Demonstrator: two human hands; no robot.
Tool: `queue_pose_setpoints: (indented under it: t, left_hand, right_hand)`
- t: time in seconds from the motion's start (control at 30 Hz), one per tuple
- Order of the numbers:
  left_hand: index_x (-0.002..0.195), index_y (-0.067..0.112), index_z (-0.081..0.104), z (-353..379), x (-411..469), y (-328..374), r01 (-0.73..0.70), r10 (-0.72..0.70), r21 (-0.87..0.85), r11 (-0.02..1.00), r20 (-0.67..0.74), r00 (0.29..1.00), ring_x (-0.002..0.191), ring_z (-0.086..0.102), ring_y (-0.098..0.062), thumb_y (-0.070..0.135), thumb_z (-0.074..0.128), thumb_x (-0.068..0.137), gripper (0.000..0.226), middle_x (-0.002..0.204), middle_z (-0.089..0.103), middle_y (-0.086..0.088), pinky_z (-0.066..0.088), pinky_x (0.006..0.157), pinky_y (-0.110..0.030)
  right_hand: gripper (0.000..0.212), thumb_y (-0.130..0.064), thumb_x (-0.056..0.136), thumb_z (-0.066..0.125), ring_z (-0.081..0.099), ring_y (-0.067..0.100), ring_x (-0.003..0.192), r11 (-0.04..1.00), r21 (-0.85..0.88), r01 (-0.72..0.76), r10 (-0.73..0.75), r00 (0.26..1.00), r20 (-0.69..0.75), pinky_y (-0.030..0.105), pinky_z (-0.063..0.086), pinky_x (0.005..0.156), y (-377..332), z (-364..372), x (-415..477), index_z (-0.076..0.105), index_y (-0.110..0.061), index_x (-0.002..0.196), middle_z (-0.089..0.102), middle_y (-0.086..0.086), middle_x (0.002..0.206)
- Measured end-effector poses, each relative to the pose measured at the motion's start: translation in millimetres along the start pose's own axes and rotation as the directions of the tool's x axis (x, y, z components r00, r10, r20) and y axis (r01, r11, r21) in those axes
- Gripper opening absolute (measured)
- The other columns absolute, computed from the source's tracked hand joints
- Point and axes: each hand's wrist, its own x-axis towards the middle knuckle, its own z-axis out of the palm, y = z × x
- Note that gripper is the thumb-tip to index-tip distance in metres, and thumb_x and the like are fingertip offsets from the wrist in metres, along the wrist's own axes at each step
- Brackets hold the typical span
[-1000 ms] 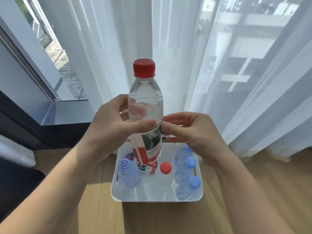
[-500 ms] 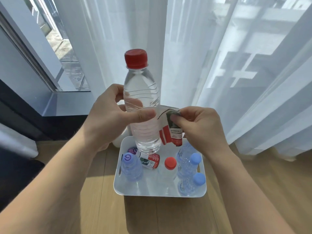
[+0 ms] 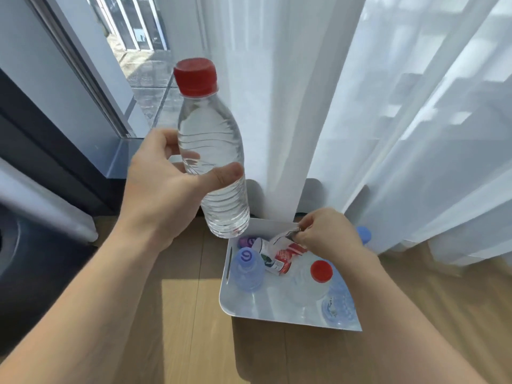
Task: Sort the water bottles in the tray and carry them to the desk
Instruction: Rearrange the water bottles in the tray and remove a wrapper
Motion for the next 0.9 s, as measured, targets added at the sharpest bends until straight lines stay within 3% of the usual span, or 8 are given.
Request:
queue_pose_setpoints:
  t: [0.1,0.2,0.3,0.4,0.53,0.67,0.8,0.9]
  left_hand:
    - [0.1,0.023,0.054,-6.9,1.3,-6.9,-0.006,0.006,0.019,1.0,0.029,1.0,0.076,0.063,0.011,0.035,0.085,0.049,0.061,0.1,0.066,0.007,0.046,0.064,-0.004]
    - [0.101,0.021,0.054,-10.2,2.5,-11.4,-0.008,0.007,0.019,1.0,0.06,0.998,0.066,0.057,0.022,0.028,0.086,0.054,0.058,0.094,0.064,0.014,0.04,0.055,0.003]
    - [0.099,0.022,0.054,-12.0,2.2,-14.1,-0.016,0.015,0.019,1.0,0.068,0.998,0.068,0.057,0.023,0.029,0.085,0.054,0.056,0.093,0.063,0.016,0.039,0.056,0.004]
    - [0.094,0.029,0.053,-10.0,2.8,-16.1,-0.012,0.012,-0.006,1.0,0.055,0.998,0.072,0.062,0.014,0.031,0.087,0.053,0.052,0.092,0.065,0.014,0.045,0.06,-0.002]
    - [0.112,0.032,0.053,5.3,3.3,-17.9,0.009,-0.007,-0.025,1.0,0.093,0.996,0.092,0.065,-0.004,0.031,0.079,0.05,0.067,0.099,0.067,0.007,0.052,0.076,-0.023]
    - [0.109,0.03,0.054,39.4,-1.4,-15.7,-0.004,0.001,0.017,1.0,0.177,0.984,0.09,0.064,-0.001,0.036,0.081,0.051,0.065,0.094,0.065,0.016,0.051,0.076,-0.023]
    - [0.108,0.029,0.053,79.8,-2.7,-10.3,-0.025,0.0,0.102,0.995,0.238,0.971,0.092,0.065,-0.013,0.05,0.078,0.046,0.069,0.096,0.065,0.014,0.054,0.083,-0.04]
    - [0.108,0.027,0.053,97.8,-3.0,-7.4,-0.042,-0.003,0.173,0.984,0.254,0.967,0.093,0.065,-0.018,0.051,0.077,0.045,0.071,0.096,0.065,0.011,0.053,0.084,-0.043]
  right_hand:
    - [0.009,-0.021,0.075,0.06,0.065,0.028,0.079,1.0,-0.021,0.017,-0.016,0.998,0.056,0.028,0.049,0.065,-14.1,16.2,10.1,0.068,-0.02,0.071,0.069,0.005,0.076]
    - [0.013,-0.015,0.077,0.056,0.056,0.027,0.07,0.999,0.004,0.034,-0.035,0.99,0.135,0.029,0.048,0.06,-27.5,30.2,16.7,0.069,-0.015,0.075,0.062,0.006,0.069]
    - [0.032,-0.005,0.08,0.047,0.059,0.029,0.076,0.976,0.216,-0.002,-0.048,0.973,0.225,0.037,0.053,0.073,-32.2,36.8,22.9,0.066,-0.007,0.105,0.07,0.016,0.097]
    - [0.048,-0.002,0.082,0.045,0.065,0.027,0.096,0.908,0.417,-0.042,-0.014,0.991,0.131,0.039,0.053,0.087,-28.0,27.5,30.5,0.053,-0.009,0.129,0.066,0.013,0.119]
    - [0.04,-0.002,0.079,0.047,0.066,0.024,0.091,0.808,0.588,-0.039,0.108,0.991,-0.082,0.044,0.053,0.09,-13.7,-6.0,26.7,0.061,-0.013,0.115,0.071,0.003,0.099]
    - [0.024,-0.007,0.076,0.049,0.068,0.022,0.09,0.816,0.578,-0.032,0.158,0.973,-0.168,0.046,0.055,0.085,5.3,-35.6,9.9,0.064,-0.023,0.085,0.071,0.004,0.097]
    - [0.027,-0.003,0.077,0.051,0.069,0.026,0.088,0.883,0.454,-0.12,0.174,0.982,-0.079,0.042,0.058,0.077,30.8,-52.7,-6.7,0.063,-0.026,0.066,0.072,0.007,0.086]
    - [0.012,-0.01,0.082,0.059,0.067,0.02,0.08,0.933,0.325,-0.153,0.093,0.977,0.193,0.033,0.056,0.065,40.5,-59.4,-27.1,0.066,-0.019,0.085,0.068,0.006,0.083]
